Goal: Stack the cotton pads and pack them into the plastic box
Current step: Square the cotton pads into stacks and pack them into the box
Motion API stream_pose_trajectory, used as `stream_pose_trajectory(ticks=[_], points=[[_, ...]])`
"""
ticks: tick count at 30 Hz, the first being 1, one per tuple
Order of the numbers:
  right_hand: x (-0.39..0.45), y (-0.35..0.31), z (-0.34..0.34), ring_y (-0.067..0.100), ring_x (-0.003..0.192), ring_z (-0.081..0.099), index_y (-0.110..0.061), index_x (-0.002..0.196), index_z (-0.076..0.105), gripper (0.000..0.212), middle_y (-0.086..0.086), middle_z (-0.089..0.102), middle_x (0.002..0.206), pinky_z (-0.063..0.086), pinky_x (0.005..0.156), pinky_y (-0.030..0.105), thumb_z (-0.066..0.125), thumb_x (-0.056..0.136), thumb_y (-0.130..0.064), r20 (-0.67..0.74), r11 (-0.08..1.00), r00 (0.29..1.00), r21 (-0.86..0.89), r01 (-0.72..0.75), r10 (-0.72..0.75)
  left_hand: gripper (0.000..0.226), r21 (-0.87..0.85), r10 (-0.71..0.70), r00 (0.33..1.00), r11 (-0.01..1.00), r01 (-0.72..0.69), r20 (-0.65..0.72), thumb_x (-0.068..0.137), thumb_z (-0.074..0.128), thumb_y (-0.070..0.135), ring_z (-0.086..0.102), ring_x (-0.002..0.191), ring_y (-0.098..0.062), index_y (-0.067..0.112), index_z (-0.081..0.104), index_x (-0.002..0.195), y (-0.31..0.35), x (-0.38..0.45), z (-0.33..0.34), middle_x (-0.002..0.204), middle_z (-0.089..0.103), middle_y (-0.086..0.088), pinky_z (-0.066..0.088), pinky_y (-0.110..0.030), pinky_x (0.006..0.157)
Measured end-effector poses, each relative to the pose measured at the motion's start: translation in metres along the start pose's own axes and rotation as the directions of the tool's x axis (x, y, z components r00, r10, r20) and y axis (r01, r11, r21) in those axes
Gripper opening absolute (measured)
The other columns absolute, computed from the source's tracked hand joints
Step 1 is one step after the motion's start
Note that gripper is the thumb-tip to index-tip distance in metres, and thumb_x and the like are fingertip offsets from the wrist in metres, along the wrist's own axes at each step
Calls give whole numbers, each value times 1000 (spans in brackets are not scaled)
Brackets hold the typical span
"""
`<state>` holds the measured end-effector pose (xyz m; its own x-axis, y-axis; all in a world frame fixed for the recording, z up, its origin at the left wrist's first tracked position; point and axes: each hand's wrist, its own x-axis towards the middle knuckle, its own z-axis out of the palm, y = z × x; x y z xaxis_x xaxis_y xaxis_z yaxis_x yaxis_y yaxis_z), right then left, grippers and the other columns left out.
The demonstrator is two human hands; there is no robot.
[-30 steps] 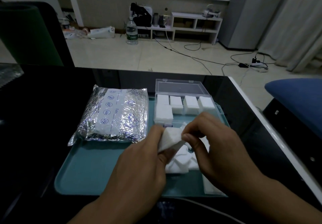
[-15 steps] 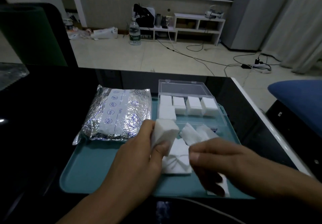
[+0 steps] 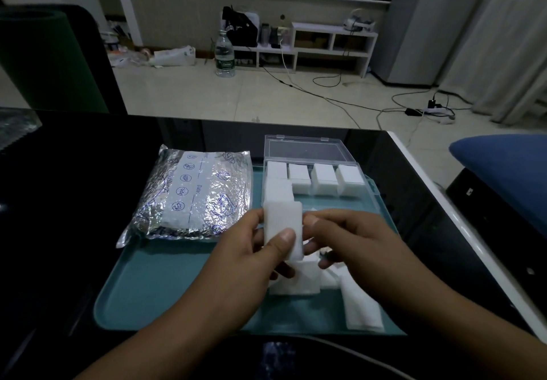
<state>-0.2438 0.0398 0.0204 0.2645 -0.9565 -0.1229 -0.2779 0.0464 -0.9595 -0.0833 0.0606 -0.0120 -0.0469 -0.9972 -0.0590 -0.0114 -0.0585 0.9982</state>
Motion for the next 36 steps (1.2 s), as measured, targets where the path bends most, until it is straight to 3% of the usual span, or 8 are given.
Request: stream_pose_trajectory(ticks=[6,10,15,20,22,26,31,36], points=[[5,6,3,5,70,64,-18,90,77,12,-1,75,81,47,69,30,66,88,-20,-14,995,1000,100,-14,15,16,108,56,997,992,-62,57,98,56,28,64,66,-21,22,65,111,-1,1,1,84,71,-2,54,-32,68],[10,9,4,4,62,61,-12,90,76,11,3,73,75,46,58,19,71,83,-19,-145,990,989,143,0,21,53,345,121,990,934,-92,-65,87,54,52,67,88,-9,32,52,136,-6,4,2,108,68,11,54,-35,83],[14,6,4,-1,58,64,-15,84,75,9,-1,75,73,45,51,11,68,87,-11,-177,990,984,138,25,-1,25,229,119,947,972,-50,-300,86,73,16,71,79,-2,19,73,111,3,17,6,86,76,8,57,-21,76],[41,3,-14,10,58,60,-10,79,73,10,1,69,64,46,51,21,67,86,-14,-224,994,969,-10,-105,100,24,285,134,962,956,-63,-236,88,69,20,69,81,1,15,75,111,11,34,10,89,75,10,55,-20,79],[62,-2,-29,13,59,56,0,83,69,17,8,65,70,40,55,26,67,84,-17,-251,983,953,-25,-180,168,30,500,231,953,860,-105,-196,92,64,28,65,87,1,22,69,121,16,44,7,99,70,16,51,-20,78],[98,-8,-46,10,49,45,-7,82,63,12,4,54,62,29,52,24,65,85,-18,-209,955,946,-113,-276,249,38,851,447,895,469,-235,1,94,58,23,53,114,-17,25,58,132,16,65,-12,128,57,5,39,-30,96],[122,3,-37,9,49,46,-2,101,64,19,3,56,64,30,31,12,65,88,-16,-200,878,908,-248,-410,367,52,940,310,920,161,-300,240,97,48,37,32,137,-16,34,34,148,4,89,-16,150,37,8,19,-36,116],[128,16,-34,11,47,48,-8,81,63,12,3,58,61,32,33,12,67,86,-18,-211,862,916,-318,-395,342,50,921,221,900,14,-389,376,100,41,36,30,140,-18,31,32,149,-9,93,-10,154,32,6,14,-38,118]])
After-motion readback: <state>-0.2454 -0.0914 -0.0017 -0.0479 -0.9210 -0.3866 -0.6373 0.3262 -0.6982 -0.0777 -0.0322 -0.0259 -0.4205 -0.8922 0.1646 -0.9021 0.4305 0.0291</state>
